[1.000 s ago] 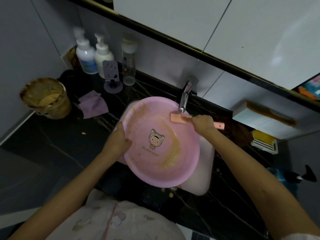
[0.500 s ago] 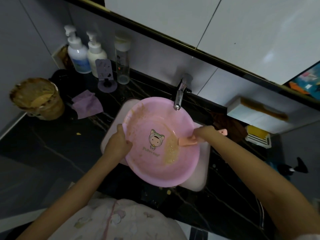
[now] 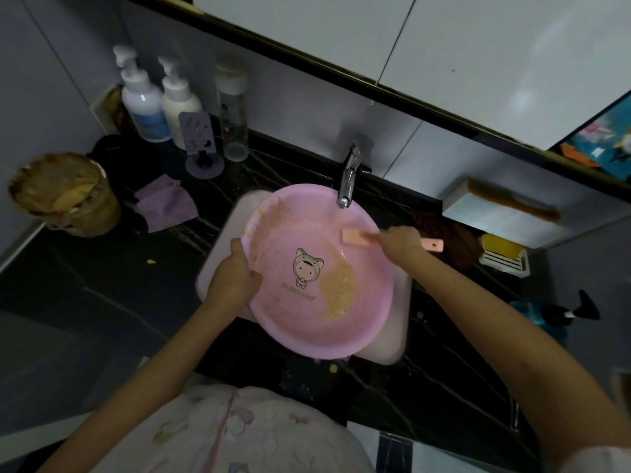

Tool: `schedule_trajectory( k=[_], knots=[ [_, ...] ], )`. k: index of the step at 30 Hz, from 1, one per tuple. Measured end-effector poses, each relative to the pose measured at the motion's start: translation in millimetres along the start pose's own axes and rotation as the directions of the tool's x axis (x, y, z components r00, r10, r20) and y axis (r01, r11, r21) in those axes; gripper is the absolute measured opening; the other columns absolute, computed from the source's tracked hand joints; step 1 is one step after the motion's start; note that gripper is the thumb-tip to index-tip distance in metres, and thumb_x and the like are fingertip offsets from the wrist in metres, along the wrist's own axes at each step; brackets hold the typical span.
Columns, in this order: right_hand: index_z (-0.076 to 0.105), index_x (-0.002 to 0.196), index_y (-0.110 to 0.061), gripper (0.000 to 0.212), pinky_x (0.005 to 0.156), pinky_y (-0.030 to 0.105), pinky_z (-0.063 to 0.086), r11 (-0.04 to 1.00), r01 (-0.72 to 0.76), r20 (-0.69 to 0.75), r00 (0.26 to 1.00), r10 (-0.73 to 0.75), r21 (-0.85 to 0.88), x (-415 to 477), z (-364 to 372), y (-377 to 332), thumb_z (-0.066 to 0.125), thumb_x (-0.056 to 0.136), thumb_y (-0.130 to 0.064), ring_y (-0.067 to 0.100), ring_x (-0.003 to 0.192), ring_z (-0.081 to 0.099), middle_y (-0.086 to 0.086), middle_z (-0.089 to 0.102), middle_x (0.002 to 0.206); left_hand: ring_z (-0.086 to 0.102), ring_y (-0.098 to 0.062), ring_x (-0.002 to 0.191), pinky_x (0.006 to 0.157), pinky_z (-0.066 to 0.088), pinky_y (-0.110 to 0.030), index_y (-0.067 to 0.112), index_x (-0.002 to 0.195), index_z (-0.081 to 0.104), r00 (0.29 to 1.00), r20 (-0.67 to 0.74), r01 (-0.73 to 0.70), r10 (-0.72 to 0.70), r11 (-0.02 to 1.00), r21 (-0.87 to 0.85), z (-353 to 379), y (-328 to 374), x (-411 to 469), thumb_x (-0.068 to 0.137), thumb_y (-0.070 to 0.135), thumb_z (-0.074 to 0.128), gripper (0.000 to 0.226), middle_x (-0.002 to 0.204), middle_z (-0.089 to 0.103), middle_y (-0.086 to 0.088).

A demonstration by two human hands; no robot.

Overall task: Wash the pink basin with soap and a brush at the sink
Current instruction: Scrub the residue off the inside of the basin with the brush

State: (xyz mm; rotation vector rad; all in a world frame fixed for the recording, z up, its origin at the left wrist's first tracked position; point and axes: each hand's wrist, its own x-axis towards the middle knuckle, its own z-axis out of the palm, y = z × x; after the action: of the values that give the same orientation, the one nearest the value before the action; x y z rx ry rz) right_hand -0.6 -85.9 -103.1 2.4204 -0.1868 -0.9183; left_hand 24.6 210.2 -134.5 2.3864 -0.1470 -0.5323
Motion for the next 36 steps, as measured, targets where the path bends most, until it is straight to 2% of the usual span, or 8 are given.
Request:
schedule_trajectory(
  k=[2, 7, 11, 16, 20, 25, 30, 36],
  knots=[
    [0.005, 0.150, -0.037, 0.062, 0.065, 0.029, 0.043, 1.000, -0.024, -0.080, 0.996, 0.023, -0.004, -5, -3, -2, 0.033, 0.100, -0.013, 0.023, 0.093, 0.062, 0.009, 0.058, 0.114, 0.050, -0.023, 0.070, 0.055, 0.040, -0.032, 0.004, 0.136, 0.024, 1.000, -0.008, 0.014, -0.014, 1.000, 0.004, -5, -3, 0, 0.085, 0.007, 0.056, 0.060, 0.082, 0.050, -0.007],
    [0.037, 0.142, -0.026, 0.081, 0.098, 0.044, 0.040, 0.991, 0.055, 0.364, 0.926, -0.097, 0.124, 7, 27, -22, 0.036, 0.076, -0.073, 0.032, 0.112, 0.052, 0.008, 0.054, 0.118, 0.058, -0.035, 0.091, 0.078, 0.052, -0.048, 0.006, 0.136, 0.025, 1.000, -0.020, 0.022, -0.022, 0.999, -0.028, -10, -8, 1, 0.084, 0.008, 0.058, 0.062, 0.106, 0.056, -0.020],
    [0.011, 0.149, -0.037, 0.056, 0.067, 0.029, 0.044, 0.999, 0.022, 0.064, 0.998, -0.023, 0.025, 4, 6, -11, 0.037, 0.100, -0.026, 0.023, 0.091, 0.059, 0.009, 0.056, 0.111, 0.057, -0.033, 0.088, 0.076, 0.053, -0.047, 0.006, 0.136, 0.024, 1.000, -0.025, 0.017, -0.017, 1.000, -0.025, -9, -8, 0, 0.084, 0.009, 0.058, 0.062, 0.099, 0.053, -0.015],
    [0.035, 0.144, -0.021, 0.052, 0.083, 0.028, 0.044, 0.957, 0.079, 0.467, 0.860, -0.207, 0.278, -12, 10, -21, 0.046, 0.096, -0.036, 0.021, 0.094, 0.054, 0.006, 0.056, 0.103, 0.057, -0.033, 0.089, 0.078, 0.052, -0.046, 0.007, 0.137, 0.024, 0.999, -0.034, 0.029, -0.029, 1.000, -0.012, -8, -9, 1, 0.084, 0.010, 0.059, 0.064, 0.104, 0.056, -0.018],
    [0.003, 0.150, -0.035, 0.061, 0.069, 0.030, 0.045, 0.997, -0.029, -0.033, 0.999, 0.031, 0.076, -13, 3, -12, 0.034, 0.101, -0.017, 0.023, 0.093, 0.061, 0.011, 0.057, 0.113, 0.057, -0.033, 0.091, 0.079, 0.052, -0.047, 0.008, 0.135, 0.026, 0.999, -0.040, 0.024, -0.025, 0.999, -0.027, -8, -12, 2, 0.084, 0.009, 0.058, 0.061, 0.105, 0.055, -0.016],
    [0.018, 0.149, -0.024, 0.052, 0.085, 0.032, 0.047, 0.994, 0.080, 0.272, 0.957, -0.098, 0.076, -56, 24, -66, 0.035, 0.100, -0.020, 0.026, 0.112, 0.056, 0.009, 0.050, 0.130, 0.056, -0.035, 0.092, 0.079, 0.051, -0.048, 0.005, 0.135, 0.027, 1.000, -0.018, 0.002, -0.003, 0.999, -0.045, -6, -18, 8, 0.084, 0.009, 0.058, 0.060, 0.107, 0.055, -0.021],
    [0.032, 0.143, -0.005, 0.045, 0.081, 0.029, 0.045, 0.869, 0.177, 0.358, 0.860, -0.365, 0.461, -88, 11, -116, 0.035, 0.098, -0.008, 0.027, 0.112, 0.054, 0.012, 0.051, 0.131, 0.053, -0.037, 0.103, 0.079, 0.045, -0.038, 0.003, 0.141, 0.019, 0.997, 0.071, 0.006, -0.005, 1.000, -0.024, -3, -16, 21, 0.088, 0.011, 0.058, 0.066, 0.118, 0.051, -0.024],
    [0.018, 0.150, -0.018, 0.050, 0.088, 0.036, 0.044, 0.591, 0.210, 0.023, 0.932, -0.361, 0.779, -62, -19, -170, 0.030, 0.101, -0.020, 0.032, 0.110, 0.056, 0.018, 0.055, 0.128, 0.052, -0.039, 0.105, 0.071, 0.035, -0.030, 0.001, 0.139, 0.017, 0.980, 0.200, -0.005, 0.000, 1.000, 0.024, -2, -26, 37, 0.091, 0.016, 0.056, 0.064, 0.123, 0.049, -0.027]
  ],
)
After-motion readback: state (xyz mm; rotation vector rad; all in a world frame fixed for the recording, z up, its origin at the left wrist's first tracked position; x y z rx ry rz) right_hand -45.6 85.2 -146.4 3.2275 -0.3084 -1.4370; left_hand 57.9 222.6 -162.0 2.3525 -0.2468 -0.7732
